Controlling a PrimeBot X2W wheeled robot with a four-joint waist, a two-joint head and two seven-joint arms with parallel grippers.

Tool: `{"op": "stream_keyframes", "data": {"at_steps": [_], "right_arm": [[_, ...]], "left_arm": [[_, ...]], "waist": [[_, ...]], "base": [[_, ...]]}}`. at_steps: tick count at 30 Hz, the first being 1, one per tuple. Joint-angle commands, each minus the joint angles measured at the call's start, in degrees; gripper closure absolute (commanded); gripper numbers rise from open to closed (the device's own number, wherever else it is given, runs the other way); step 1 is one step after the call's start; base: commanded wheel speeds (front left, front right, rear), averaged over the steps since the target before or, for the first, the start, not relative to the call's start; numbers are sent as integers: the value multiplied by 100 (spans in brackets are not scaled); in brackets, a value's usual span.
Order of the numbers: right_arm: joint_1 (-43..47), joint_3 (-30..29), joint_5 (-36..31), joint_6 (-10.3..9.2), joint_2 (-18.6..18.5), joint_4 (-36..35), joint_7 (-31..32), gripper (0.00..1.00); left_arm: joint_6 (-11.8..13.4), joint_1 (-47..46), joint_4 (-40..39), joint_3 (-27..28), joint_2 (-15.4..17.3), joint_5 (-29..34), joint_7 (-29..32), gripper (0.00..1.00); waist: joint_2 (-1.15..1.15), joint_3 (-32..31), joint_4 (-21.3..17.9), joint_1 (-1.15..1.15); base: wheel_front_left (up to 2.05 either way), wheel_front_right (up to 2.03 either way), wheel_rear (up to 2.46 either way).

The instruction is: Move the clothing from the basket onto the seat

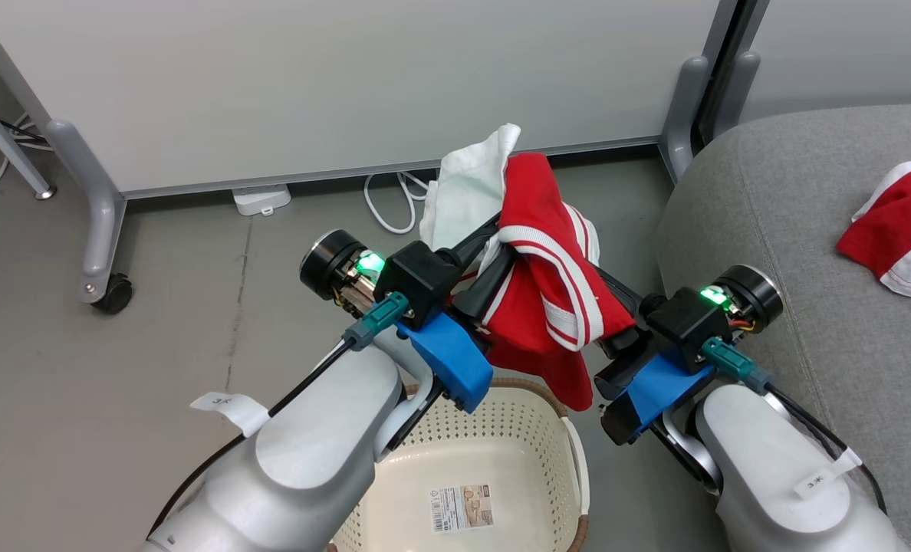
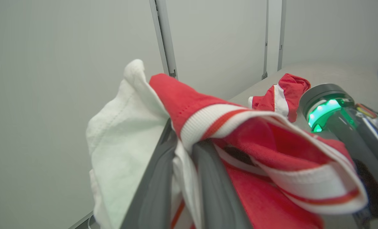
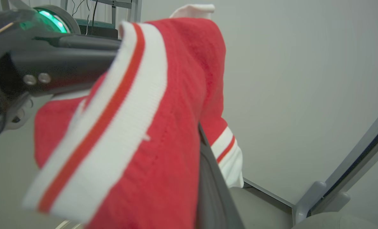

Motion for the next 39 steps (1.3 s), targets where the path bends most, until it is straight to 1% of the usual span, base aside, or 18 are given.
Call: {"op": "stream_keyframes", "data": {"at_steps": [1,5,6,7,8,9,13,18,23,27,31,39], "right_arm": [[86,-13,14,1,29,-22,-18,100],[86,-54,48,1,47,-27,-17,100],[91,-66,55,1,52,-30,-17,100],[93,-73,54,1,56,-31,-17,100],[97,-80,48,1,59,-33,-17,100],[103,-98,56,1,66,-35,-17,100],[152,-241,106,1,104,-29,-18,100],[286,-556,135,1,151,-59,-18,100],[436,-942,107,1,186,-98,-18,100],[539,-1213,69,1,206,-196,-19,100],[645,-1429,47,1,195,-305,-19,100],[856,-1825,20,1,246,-533,-20,100]], "left_arm": [[-2,-29,4,-4,26,7,-24,100],[5,-43,11,-11,34,17,-32,100],[64,-46,5,13,33,36,-35,100],[80,-47,-8,19,31,49,-39,60],[99,-45,-18,16,31,58,-38,7],[116,-41,-27,22,34,76,-41,0],[138,-15,-61,33,64,110,-45,0],[154,102,-132,30,116,156,-47,0],[232,223,-236,81,264,205,-50,0],[312,275,-334,155,387,225,-52,0],[331,318,-445,185,441,260,-48,0],[333,406,-560,200,477,334,-48,0]], "waist": [[0,1,1,-1],[0,10,4,-1],[0,12,4,-1],[0,14,3,-1],[0,15,2,-1],[0,16,1,-1],[0,17,3,-1],[0,22,4,-1],[0,121,-122,-1],[0,231,-338,-1],[0,315,-608,-1],[0,417,-1305,-1]], "base": [[0,0,0],[0,0,0],[0,0,0],[0,0,0],[0,0,0],[0,0,0],[0,0,0],[0,0,0],[0,0,0],[0,0,0],[0,0,0],[0,0,0]]}}
